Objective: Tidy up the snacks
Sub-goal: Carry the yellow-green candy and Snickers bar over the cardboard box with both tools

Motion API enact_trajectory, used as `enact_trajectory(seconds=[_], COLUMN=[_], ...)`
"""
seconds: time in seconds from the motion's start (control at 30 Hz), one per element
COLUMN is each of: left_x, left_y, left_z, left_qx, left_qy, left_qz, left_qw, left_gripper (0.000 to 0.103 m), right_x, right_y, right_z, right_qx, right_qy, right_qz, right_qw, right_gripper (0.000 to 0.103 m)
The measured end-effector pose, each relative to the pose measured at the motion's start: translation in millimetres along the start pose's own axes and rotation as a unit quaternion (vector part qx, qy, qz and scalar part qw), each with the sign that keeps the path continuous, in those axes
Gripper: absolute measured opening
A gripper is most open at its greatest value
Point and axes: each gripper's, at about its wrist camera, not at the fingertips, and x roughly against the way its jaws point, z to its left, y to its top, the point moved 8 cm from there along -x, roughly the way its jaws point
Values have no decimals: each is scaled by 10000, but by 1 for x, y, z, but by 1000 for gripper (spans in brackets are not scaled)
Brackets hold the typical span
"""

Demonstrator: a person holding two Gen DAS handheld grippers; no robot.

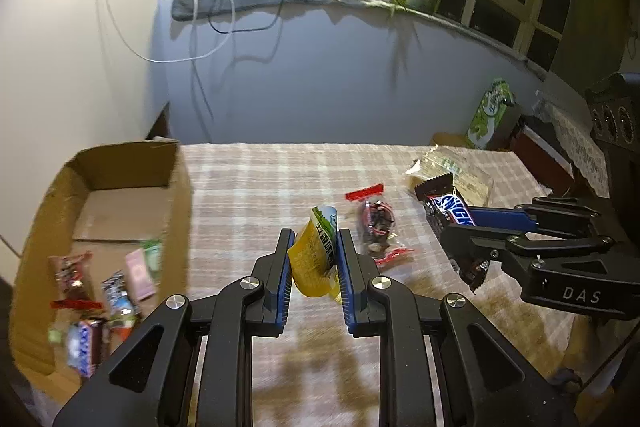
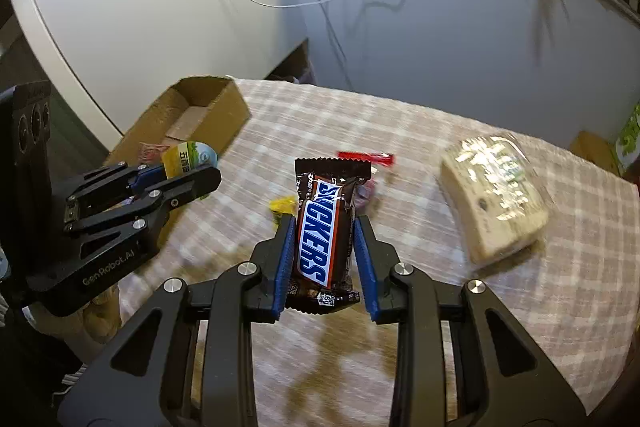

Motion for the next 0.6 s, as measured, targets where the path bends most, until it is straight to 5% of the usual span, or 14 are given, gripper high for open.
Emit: enact_trajectory(seconds=[0.6], left_x=[49], left_y=[-12], left_z=[83], left_qx=[501], left_qy=[359], left_qz=[-244], left_qw=[9978], left_gripper=[19], right_x=[-29], right_y=[38], right_z=[106], right_qx=[573], right_qy=[413], right_qz=[-40], right_qw=[9975], right_gripper=[31])
